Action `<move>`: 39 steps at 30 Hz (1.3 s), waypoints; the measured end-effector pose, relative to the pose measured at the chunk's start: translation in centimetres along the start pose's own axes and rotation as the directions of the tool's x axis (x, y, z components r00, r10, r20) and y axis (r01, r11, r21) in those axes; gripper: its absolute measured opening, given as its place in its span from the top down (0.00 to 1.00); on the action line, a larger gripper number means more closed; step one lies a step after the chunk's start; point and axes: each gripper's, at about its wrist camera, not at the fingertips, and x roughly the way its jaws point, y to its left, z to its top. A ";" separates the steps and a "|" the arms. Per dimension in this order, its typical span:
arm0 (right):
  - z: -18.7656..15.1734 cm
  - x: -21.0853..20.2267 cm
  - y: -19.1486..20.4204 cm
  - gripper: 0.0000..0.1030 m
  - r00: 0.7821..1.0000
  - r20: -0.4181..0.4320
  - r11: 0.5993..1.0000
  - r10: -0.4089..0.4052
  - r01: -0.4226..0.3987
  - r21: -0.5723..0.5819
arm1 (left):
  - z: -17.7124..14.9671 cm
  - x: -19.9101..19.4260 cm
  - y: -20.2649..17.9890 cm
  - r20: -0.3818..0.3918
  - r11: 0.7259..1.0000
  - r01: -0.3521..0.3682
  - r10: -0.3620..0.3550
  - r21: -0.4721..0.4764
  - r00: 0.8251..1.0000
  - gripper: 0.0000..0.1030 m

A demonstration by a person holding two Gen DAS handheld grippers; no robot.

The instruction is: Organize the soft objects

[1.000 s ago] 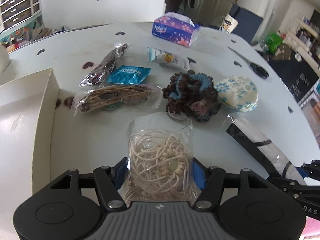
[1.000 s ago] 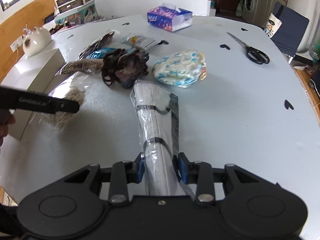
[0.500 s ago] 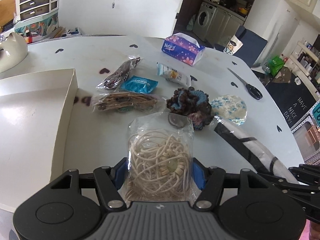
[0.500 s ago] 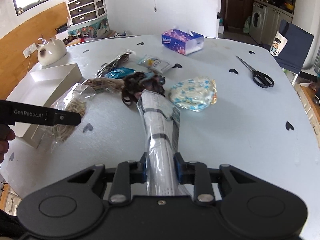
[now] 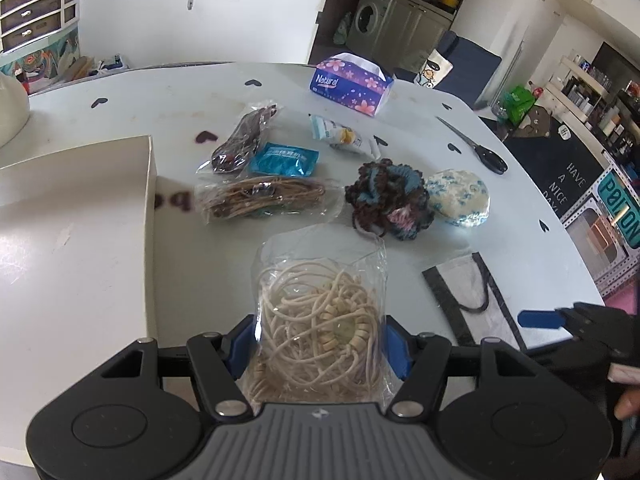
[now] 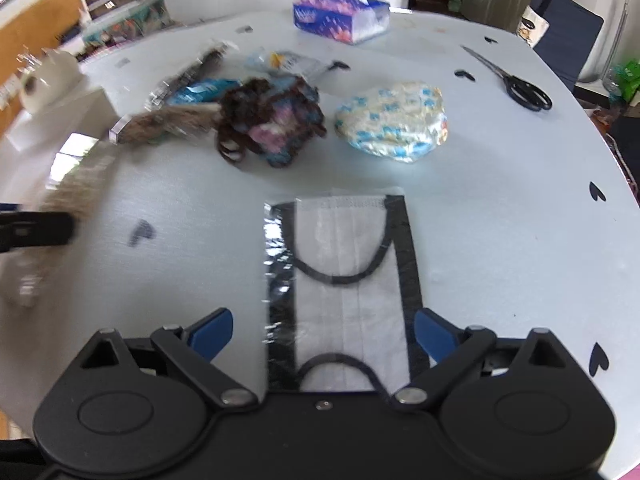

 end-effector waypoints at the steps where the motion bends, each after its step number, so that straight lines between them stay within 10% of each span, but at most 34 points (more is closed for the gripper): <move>1: 0.2 0.4 -0.1 0.04 1.000 -0.009 1.000 -0.011 0.011 -0.006 | 0.0 0.0 0.2 -0.003 1.000 0.000 0.000 0.002 1.000 0.37; 22: 0.3 1.3 -2.5 0.00 0.998 -0.058 0.998 -0.004 0.000 -0.062 | 0.0 1.0 -0.6 -0.016 0.999 -0.007 0.006 -0.050 1.000 0.37; 31: 0.1 0.1 -2.4 0.35 1.000 -0.017 0.999 -0.004 0.003 -0.040 | 0.1 1.3 -1.7 -0.009 0.999 0.003 -0.004 -0.038 1.000 0.37; 39: 0.1 -2.0 -1.8 0.36 1.000 0.025 1.000 0.002 -0.002 -0.017 | 0.3 1.0 -1.4 0.010 0.999 0.016 -0.016 -0.038 1.000 0.37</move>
